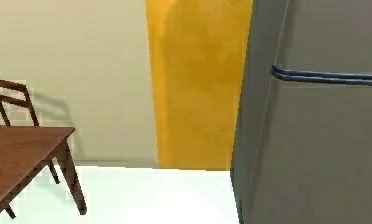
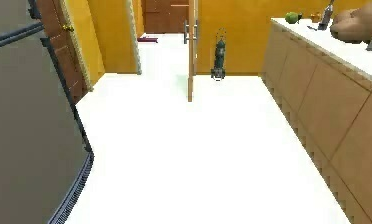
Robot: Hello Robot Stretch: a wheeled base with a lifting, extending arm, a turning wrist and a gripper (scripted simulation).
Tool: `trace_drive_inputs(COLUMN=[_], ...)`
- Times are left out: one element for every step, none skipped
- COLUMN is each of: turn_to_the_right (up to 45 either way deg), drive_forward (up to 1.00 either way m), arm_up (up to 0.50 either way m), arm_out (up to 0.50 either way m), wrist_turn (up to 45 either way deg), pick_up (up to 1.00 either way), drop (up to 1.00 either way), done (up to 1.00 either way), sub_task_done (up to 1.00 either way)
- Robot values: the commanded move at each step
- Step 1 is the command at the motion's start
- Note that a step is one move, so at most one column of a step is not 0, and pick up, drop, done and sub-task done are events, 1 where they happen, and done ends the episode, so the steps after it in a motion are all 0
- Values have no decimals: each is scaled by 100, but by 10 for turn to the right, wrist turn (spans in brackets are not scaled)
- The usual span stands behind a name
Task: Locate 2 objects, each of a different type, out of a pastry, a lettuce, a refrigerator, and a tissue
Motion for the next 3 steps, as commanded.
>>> trace_drive_inputs(turn_to_the_right=[0, 390, 0], drive_forward=[20, 0, 0], arm_up=[0, 0, 0], arm_out=[0, 0, 0], wrist_turn=[0, 0, 0], pick_up=[0, 0, 0], drop=[0, 0, 0], done=[0, 0, 100], sub_task_done=[0, 0, 0])
